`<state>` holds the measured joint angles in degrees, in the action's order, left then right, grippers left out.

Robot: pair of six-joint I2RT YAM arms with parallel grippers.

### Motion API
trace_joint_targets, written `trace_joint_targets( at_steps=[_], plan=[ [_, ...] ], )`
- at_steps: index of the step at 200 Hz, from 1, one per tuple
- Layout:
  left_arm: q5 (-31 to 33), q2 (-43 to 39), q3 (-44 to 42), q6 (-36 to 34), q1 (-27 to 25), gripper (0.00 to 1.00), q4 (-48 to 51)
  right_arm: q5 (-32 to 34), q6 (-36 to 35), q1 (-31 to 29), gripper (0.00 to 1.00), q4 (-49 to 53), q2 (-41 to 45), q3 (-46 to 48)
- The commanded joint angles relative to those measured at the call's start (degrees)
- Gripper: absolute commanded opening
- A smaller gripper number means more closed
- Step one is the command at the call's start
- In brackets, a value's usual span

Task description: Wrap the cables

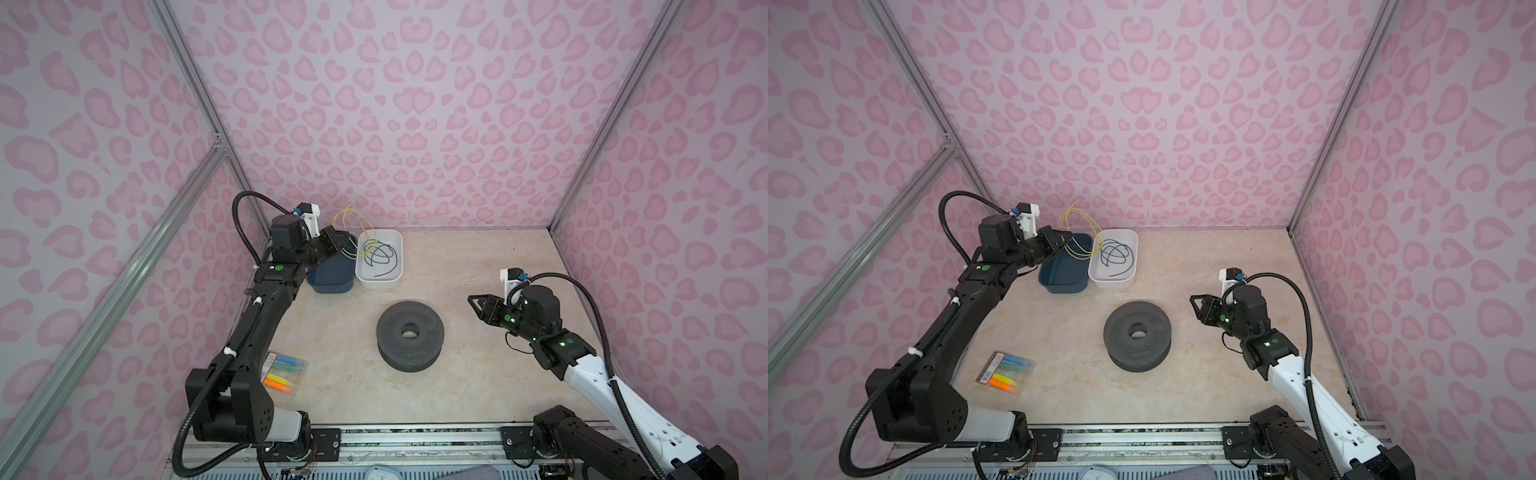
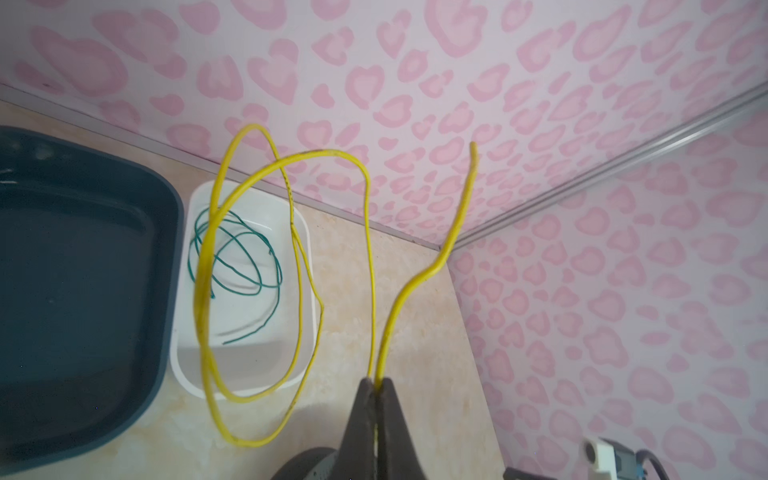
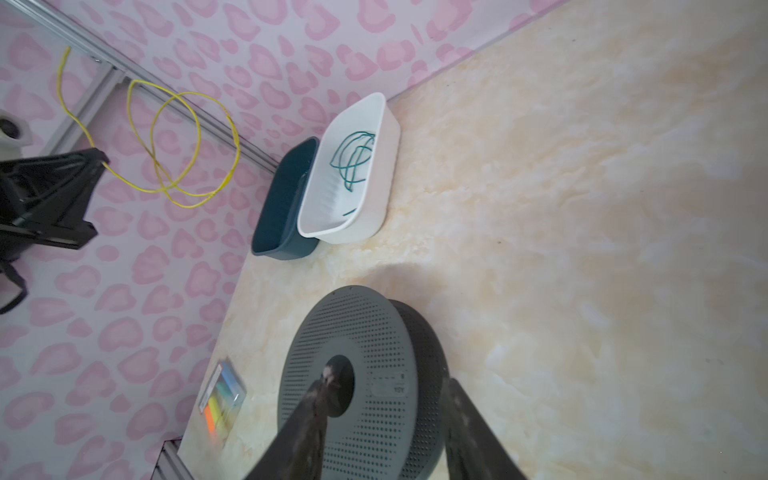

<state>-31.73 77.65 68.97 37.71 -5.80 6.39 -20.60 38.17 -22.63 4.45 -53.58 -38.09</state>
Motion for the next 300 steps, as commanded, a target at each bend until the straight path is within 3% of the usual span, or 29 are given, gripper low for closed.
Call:
trace_joint_targets(
  at_steps=[1, 50, 98, 163, 265, 300],
  plan=[
    [0.41, -7.83, -6.93, -0.54, -3.15, 0.04, -11.17, 0.44, 2.15, -4.53, 0.5, -6.49, -1.46, -2.17],
    [4.77, -20.61, -17.12, -1.33, -11.07, 0.04, -16.64, 0.2, 8.86, -14.2, 0.56, -18.37, -11.54, -8.26],
    [5.81, -25.22, -21.17, -0.32, -12.97, 0.04, -18.7, 0.97, 17.47, -18.17, 0.53, -31.37, -18.97, -9.78],
    [6.06, -23.8, -21.4, 0.25, -13.97, 0.04, -20.85, 1.94, 23.91, -19.54, 0.44, -39.05, -26.03, -12.22],
    [5.75, -19.61, -20.16, 0.51, -15.39, 0.04, -23.72, 2.8, 26.17, -20.17, 0.37, -42.01, -30.27, -13.75],
    [5.37, -19.51, -20.46, 0.34, -15.48, 0.04, -23.62, 2.41, 26.69, -20.18, 0.29, -43.08, -31.57, -14.59]
  ],
)
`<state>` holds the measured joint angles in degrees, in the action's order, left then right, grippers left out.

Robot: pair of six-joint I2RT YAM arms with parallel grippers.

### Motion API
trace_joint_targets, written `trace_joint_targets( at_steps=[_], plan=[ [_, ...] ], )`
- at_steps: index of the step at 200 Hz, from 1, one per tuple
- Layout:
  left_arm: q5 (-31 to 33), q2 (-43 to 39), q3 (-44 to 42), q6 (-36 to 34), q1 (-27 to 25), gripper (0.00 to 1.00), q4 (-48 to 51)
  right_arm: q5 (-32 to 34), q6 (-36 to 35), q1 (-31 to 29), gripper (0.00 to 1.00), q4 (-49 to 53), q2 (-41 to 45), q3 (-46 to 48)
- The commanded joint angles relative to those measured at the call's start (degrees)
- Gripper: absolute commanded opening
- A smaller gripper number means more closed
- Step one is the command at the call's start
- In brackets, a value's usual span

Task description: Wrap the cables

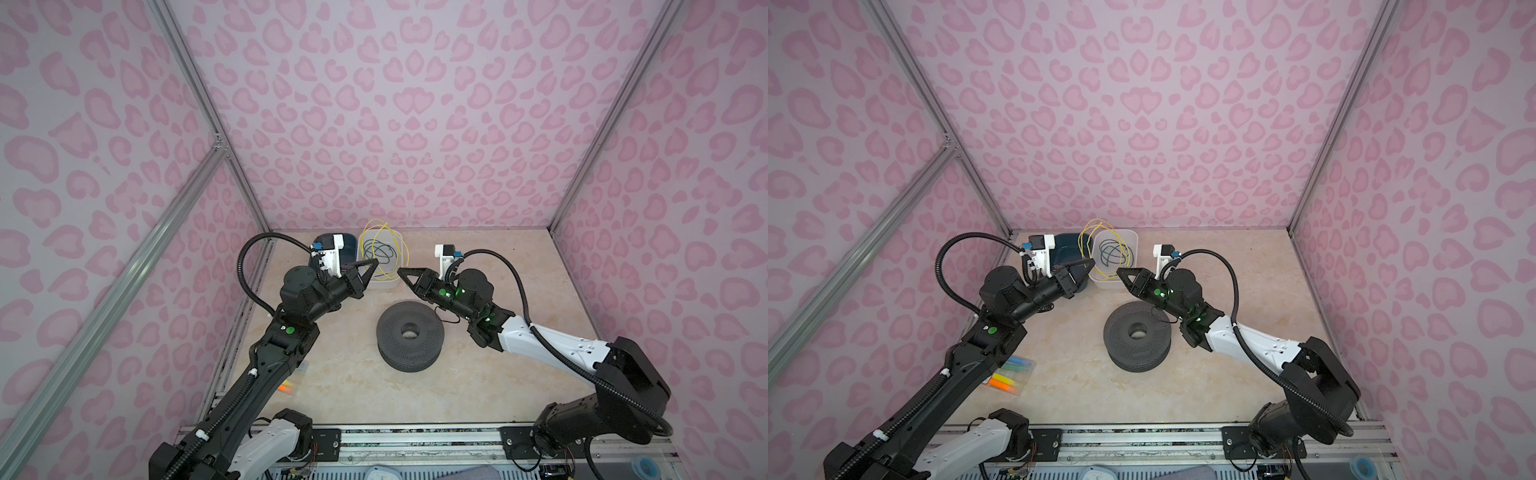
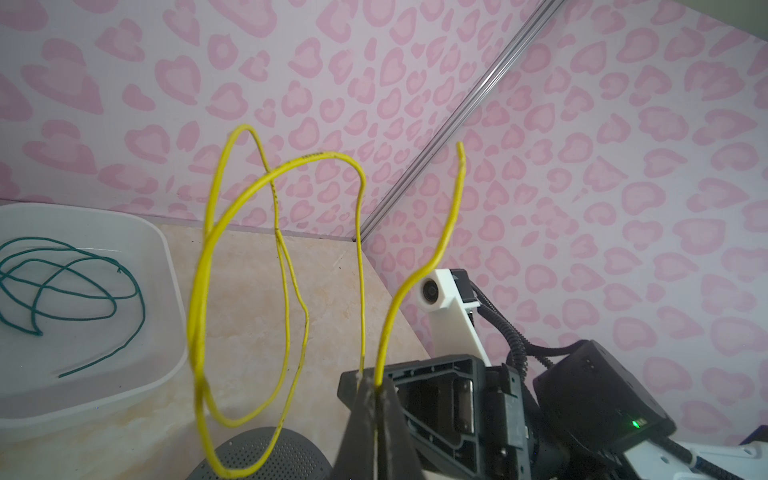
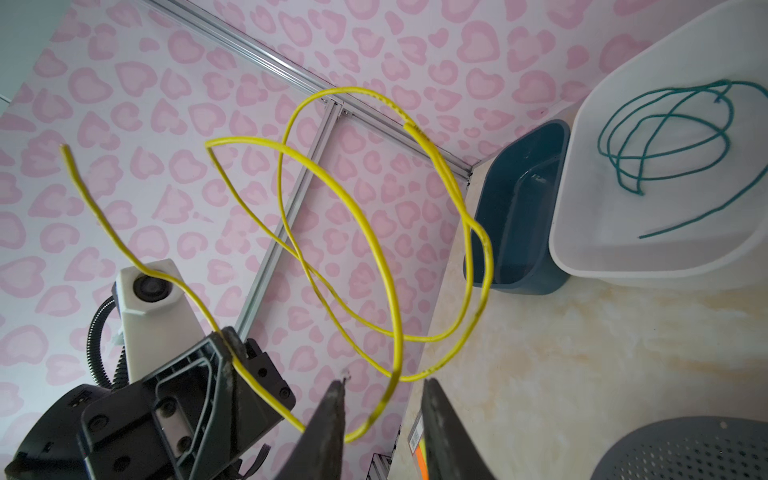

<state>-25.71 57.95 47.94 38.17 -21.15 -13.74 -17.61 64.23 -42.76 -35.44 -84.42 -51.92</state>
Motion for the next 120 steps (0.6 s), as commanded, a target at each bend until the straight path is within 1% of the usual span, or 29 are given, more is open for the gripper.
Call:
trace_joint_targets(
  at_steps=[1, 74, 99, 120],
  plan=[
    [-0.65, 0.16, 0.57, -0.12, -0.17, 0.04, -3.49, -0.59, 0.64, -0.05, 0.29, -3.21, -0.74, -0.78],
    [-1.17, 0.05, 0.31, -0.67, -0.26, 0.04, -3.39, -0.63, 0.8, 0.21, 0.05, -3.66, -1.24, -1.54],
    [-1.44, -0.11, 0.01, -0.73, -0.25, 0.04, -3.48, -0.26, 0.78, 0.44, 0.0, -3.94, -0.77, -1.09],
    [-1.27, -0.19, -0.1, -0.69, -0.3, 0.04, -3.49, -0.19, 0.63, 0.65, 0.0, -4.2, -0.47, -0.93]
  ],
)
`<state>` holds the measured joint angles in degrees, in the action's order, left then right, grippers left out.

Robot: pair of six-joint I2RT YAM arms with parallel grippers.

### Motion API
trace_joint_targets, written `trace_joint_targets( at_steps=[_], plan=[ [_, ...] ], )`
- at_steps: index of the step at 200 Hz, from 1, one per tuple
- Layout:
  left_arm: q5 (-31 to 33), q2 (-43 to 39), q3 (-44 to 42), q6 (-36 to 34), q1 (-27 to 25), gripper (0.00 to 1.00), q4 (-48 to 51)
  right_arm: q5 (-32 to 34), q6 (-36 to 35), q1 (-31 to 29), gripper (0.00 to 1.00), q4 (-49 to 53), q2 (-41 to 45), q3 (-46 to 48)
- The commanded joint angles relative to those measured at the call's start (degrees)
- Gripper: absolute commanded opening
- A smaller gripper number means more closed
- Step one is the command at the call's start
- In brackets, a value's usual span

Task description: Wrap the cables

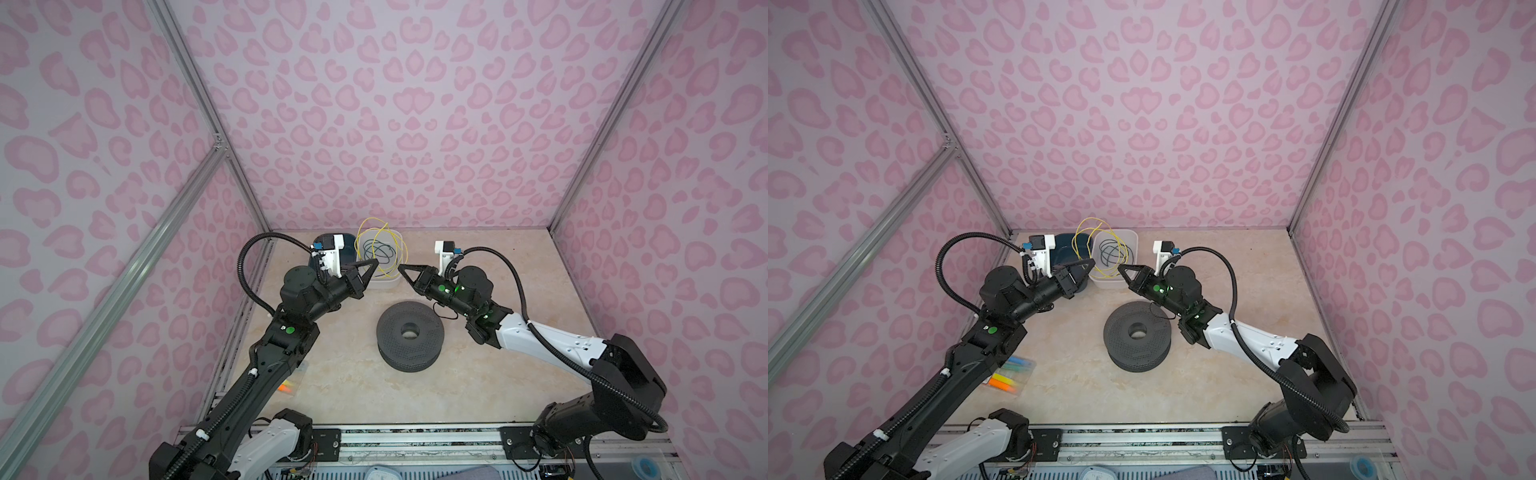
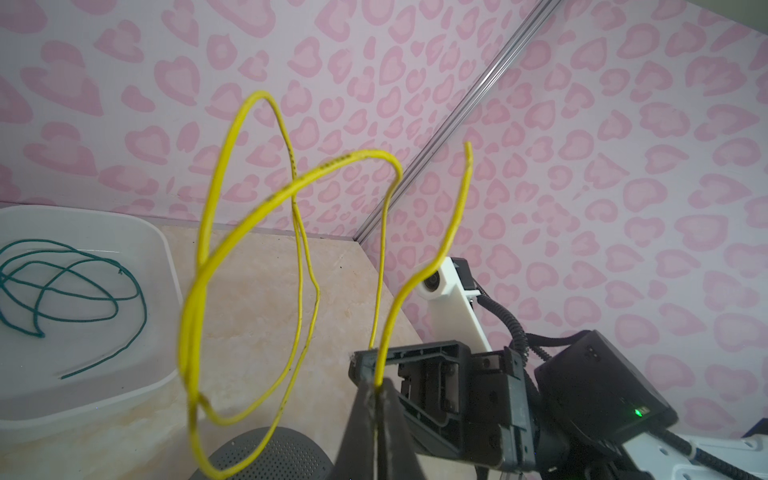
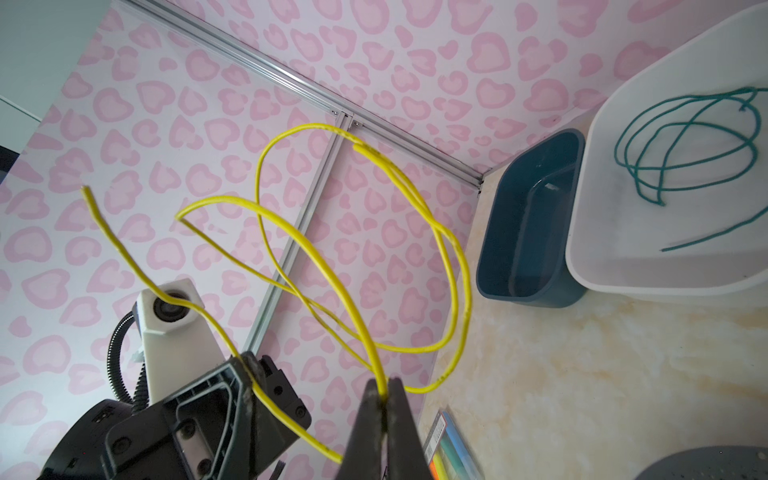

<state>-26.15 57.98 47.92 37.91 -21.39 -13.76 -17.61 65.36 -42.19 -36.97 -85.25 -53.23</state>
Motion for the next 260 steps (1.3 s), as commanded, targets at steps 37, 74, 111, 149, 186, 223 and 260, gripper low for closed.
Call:
trace_joint_targets(
  at_steps=[37, 74, 111, 149, 186, 223, 260],
  plan=[
    [-1.33, 0.03, 0.18, -0.47, -0.12, 0.04, -3.12, -0.06, -0.99, 0.58, 0.0, -2.25, 1.16, 0.55],
    [-0.2, -0.23, 0.14, -0.47, -0.11, 0.21, -2.24, 1.27, -2.78, 1.45, 0.0, 0.31, 3.35, 1.7],
    [-0.12, 0.11, 0.19, 0.01, -0.1, 0.2, -2.32, 2.78, -5.44, 1.74, 0.0, 3.75, 5.73, 2.28],
    [-0.72, 0.68, 0.77, 0.66, -0.07, 0.35, -2.3, 7.12, -10.32, 1.7, 0.0, 11.52, 7.87, 1.66],
    [-1.51, 2.86, 0.49, 0.46, -3.39, 0.57, -3.14, 12.18, -11.86, 1.76, 0.0, 14.37, 8.75, 1.72],
    [4.67, 5.12, 0.17, -1.26, -7.96, 0.59, -3.14, 10.6, -10.88, 1.55, 0.0, 13.83, 7.95, 0.96],
    [14.27, 3.27, 3.39, -4.57, -7.99, 0.57, 2.42, 13.33, -13.09, 0.46, 0.0, 17.22, 10.72, 2.84]
  ],
)
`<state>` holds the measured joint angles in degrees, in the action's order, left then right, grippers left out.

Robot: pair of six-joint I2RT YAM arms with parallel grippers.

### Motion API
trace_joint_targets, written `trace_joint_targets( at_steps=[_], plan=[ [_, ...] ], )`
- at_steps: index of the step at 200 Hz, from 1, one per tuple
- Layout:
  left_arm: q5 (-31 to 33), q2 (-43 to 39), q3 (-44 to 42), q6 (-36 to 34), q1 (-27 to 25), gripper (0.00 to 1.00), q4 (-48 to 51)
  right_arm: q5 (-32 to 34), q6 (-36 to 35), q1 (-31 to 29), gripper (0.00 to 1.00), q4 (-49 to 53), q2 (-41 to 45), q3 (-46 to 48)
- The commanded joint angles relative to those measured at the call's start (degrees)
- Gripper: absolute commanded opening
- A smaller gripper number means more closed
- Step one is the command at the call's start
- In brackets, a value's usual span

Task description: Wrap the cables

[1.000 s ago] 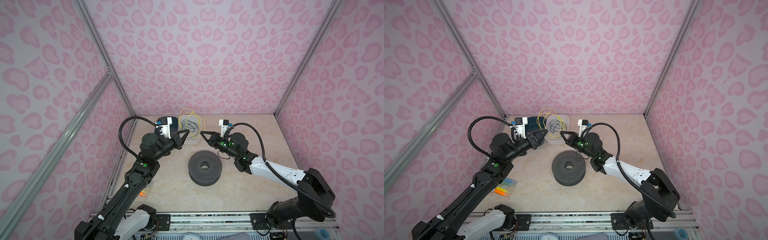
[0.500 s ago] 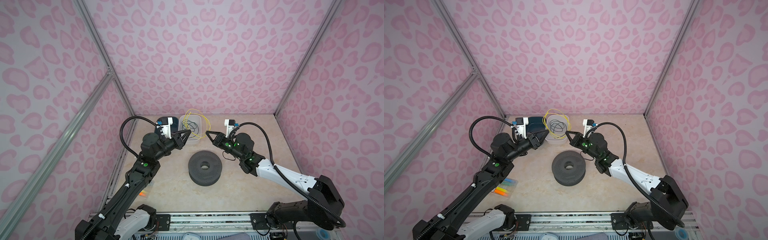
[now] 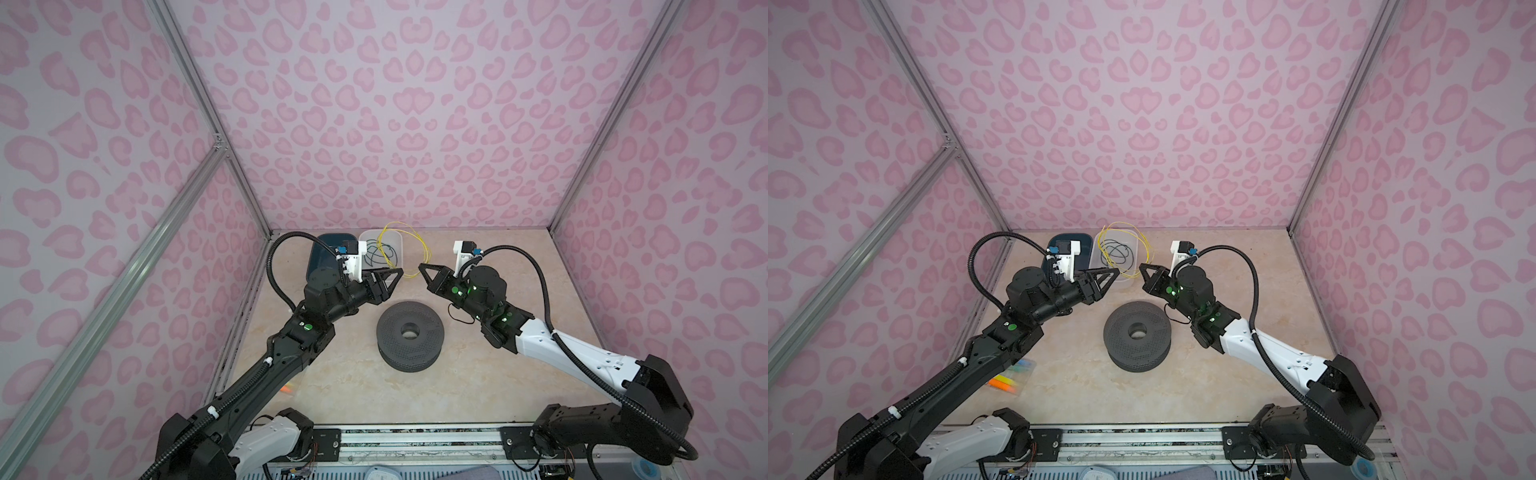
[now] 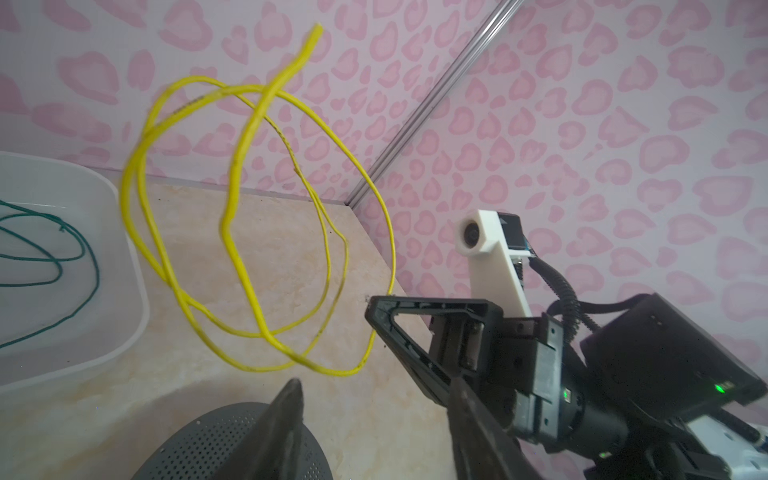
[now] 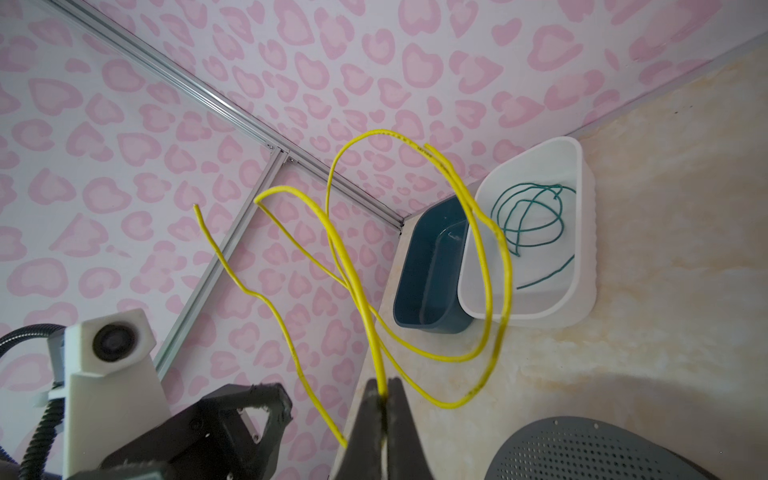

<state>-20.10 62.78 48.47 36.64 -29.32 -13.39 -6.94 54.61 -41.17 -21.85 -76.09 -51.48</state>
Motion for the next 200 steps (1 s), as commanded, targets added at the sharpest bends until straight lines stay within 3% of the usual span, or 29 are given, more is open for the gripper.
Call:
trace_joint_targets(
  at_steps=[1, 17, 56, 94, 139, 200],
  plan=[
    [8.53, -1.62, 3.03, -3.45, -0.05, 0.57, 2.09, 2.73, -2.5, -0.62, 0.0, 2.26, 1.74, 1.11],
    [12.87, -2.23, 6.54, -6.66, -0.06, 0.58, 8.71, 4.75, -4.31, -0.9, 0.0, 4.54, 2.85, 1.31],
    [16.6, 0.78, 17.12, -14.28, -0.27, 0.61, 21.03, 7.51, -8.09, -1.98, 0.0, 8.68, 3.33, 0.08],
    [21.07, 5.8, 23.32, -19.3, -1.52, 0.6, 26.74, 10.03, -10.99, -3.45, 0.0, 11.34, 2.8, -2.29],
    [27.09, 9.32, 24.36, -19.85, -1.7, 0.57, 26.01, 11.36, -12.46, -4.6, 0.0, 12.62, 3.04, -3.19],
    [24.99, 11.62, 22.73, -17.08, -1.53, 0.38, 20.55, 11.94, -13.03, -5.31, 0.0, 13.85, 3.5, -3.25]
  ],
)
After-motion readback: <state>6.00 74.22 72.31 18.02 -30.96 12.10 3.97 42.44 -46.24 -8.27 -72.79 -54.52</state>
